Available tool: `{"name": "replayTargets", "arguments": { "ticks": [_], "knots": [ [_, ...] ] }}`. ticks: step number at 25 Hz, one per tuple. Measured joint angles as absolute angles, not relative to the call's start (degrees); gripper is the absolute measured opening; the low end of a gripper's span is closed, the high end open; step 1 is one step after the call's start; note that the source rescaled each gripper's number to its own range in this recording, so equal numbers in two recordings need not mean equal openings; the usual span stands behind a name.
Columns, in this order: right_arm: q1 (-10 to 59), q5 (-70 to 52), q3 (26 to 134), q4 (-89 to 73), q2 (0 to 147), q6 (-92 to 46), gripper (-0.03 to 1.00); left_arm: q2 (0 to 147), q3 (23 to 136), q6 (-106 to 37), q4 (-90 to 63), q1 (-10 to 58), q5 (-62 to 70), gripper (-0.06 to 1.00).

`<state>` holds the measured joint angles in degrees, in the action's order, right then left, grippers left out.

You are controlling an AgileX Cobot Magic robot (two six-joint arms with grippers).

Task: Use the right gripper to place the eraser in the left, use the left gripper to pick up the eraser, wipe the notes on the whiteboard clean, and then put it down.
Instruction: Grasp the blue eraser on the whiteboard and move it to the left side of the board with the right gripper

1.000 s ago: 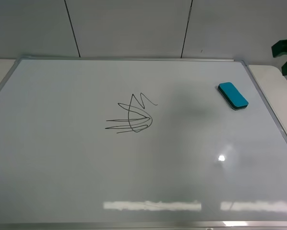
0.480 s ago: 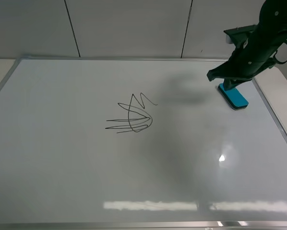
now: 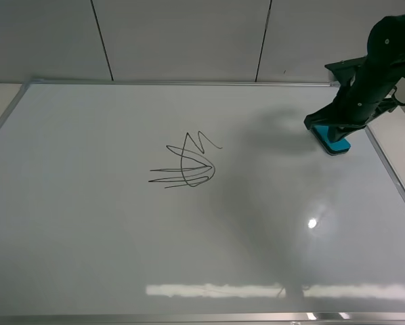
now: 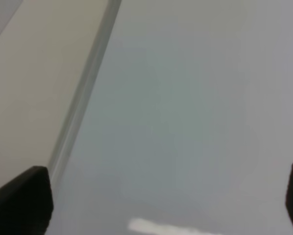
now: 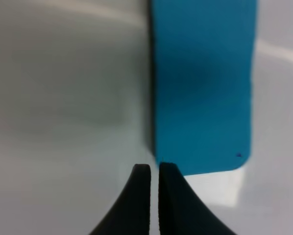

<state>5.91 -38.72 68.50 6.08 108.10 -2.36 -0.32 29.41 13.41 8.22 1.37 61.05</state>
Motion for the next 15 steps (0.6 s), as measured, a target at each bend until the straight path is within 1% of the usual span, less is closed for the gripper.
{"name": "replayTargets", "arguments": {
  "ticks": [5,15],
  "knots": [
    [2.39,-36.66,68.5,4.55,108.21,-3.16,0.0,-0.32,29.41,13.41,8.22,1.37,61.05,0.92],
    [2.19,-27.34,68.5,4.44,108.45,-3.27,0.0,-0.32,29.41,13.41,8.22,1.37,61.05,0.92]
  ]
}}
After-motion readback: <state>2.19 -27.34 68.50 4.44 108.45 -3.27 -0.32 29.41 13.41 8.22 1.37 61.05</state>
